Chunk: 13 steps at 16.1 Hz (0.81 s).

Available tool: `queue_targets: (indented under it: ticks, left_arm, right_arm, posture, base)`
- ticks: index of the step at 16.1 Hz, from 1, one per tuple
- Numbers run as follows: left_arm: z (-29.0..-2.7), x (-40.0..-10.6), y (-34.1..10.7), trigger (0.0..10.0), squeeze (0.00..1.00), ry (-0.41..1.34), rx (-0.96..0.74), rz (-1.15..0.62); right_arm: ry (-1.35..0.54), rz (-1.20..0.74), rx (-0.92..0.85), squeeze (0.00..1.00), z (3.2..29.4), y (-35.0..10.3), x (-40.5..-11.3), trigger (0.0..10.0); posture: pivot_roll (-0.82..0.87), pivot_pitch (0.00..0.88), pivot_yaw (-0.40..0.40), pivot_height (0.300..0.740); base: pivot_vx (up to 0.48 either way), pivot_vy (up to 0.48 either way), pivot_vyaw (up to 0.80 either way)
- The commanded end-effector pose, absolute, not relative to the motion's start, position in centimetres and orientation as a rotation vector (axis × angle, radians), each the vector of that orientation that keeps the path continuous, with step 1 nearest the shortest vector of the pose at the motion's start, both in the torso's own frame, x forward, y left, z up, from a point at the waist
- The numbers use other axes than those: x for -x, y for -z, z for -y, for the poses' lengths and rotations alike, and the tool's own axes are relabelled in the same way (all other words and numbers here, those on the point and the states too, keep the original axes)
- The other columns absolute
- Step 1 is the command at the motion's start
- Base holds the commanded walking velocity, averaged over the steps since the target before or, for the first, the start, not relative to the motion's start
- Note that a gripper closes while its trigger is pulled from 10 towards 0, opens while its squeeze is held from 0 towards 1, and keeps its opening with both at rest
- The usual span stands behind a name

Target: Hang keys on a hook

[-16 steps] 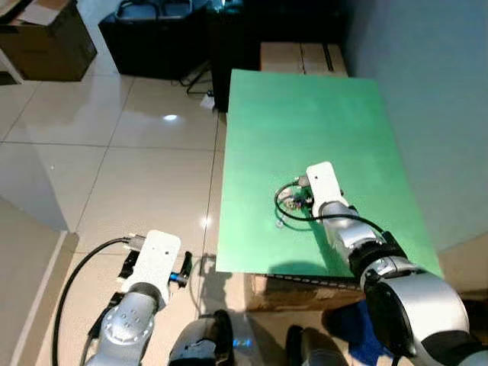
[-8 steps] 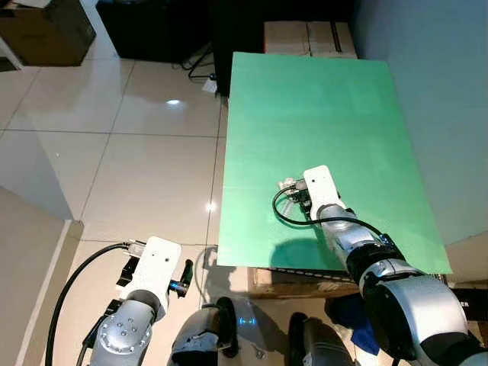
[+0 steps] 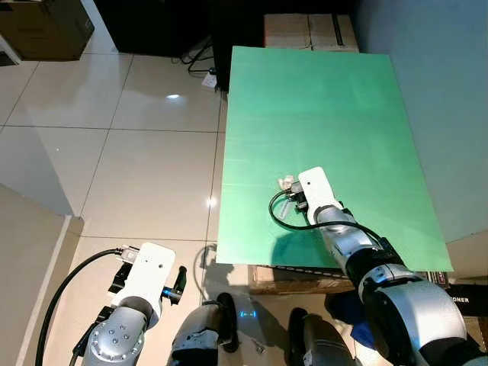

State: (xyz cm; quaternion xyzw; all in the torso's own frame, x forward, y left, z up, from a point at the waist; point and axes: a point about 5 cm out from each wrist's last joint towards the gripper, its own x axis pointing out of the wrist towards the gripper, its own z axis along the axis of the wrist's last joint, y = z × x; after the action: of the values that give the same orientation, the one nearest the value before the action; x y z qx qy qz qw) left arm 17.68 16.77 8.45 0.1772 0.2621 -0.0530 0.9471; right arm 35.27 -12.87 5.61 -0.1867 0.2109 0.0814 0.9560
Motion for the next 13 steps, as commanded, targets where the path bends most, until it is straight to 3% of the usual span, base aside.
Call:
queue_targets:
  ticks: [1,5,6,7,8,9,13]
  left_arm:
    - [-16.8,-17.2,-8.5,10.0,0.0,0.114,-0.366,-0.549]
    - [-16.6,-17.0,-8.5,10.0,0.0,0.123,-0.364,-0.553]
    - [-16.6,-17.0,-8.5,10.0,0.0,0.126,-0.363,-0.554]
    - [-16.5,-17.0,-8.5,10.0,0.0,0.129,-0.364,-0.555]
    - [-16.5,-17.0,-8.5,10.0,0.0,0.131,-0.363,-0.555]
    - [-16.4,-17.0,-8.5,10.0,0.0,0.133,-0.364,-0.557]
    - [-16.3,-17.0,-8.4,10.0,0.0,0.139,-0.361,-0.563]
  right_arm:
    - [-0.182,-0.555,0.385,0.0,13.4,-2.8,-33.2,0.0]
    - [-0.174,-0.573,0.399,0.0,13.8,-2.1,-32.7,0.0]
    - [-0.151,-0.585,0.412,0.0,14.2,-2.0,-32.6,4.2]
    - [-0.146,-0.589,0.413,0.0,14.3,-1.9,-32.5,10.0]
    - [-0.139,-0.594,0.418,0.0,14.5,-1.8,-32.5,10.0]
    - [-0.15,-0.59,0.421,0.0,14.7,-1.7,-32.3,0.0]
    - [-0.135,-0.576,0.425,0.0,14.9,-1.7,-32.3,0.0]
  posture:
    - [0.14,0.336,0.042,0.723]
    - [0.13,0.346,0.042,0.723]
    - [0.13,0.347,0.044,0.723]
    - [0.13,0.347,0.044,0.723]
    - [0.13,0.347,0.044,0.723]
    - [0.13,0.351,0.047,0.723]
    - [0.12,0.351,0.044,0.723]
  base:
    - [0.0,0.0,0.0]
    - [0.0,0.0,0.0]
    - [0.0,0.0,0.0]
    - [0.0,0.0,0.0]
    - [0.0,0.0,0.0]
    - [0.0,0.0,0.0]
    - [0.0,0.0,0.0]
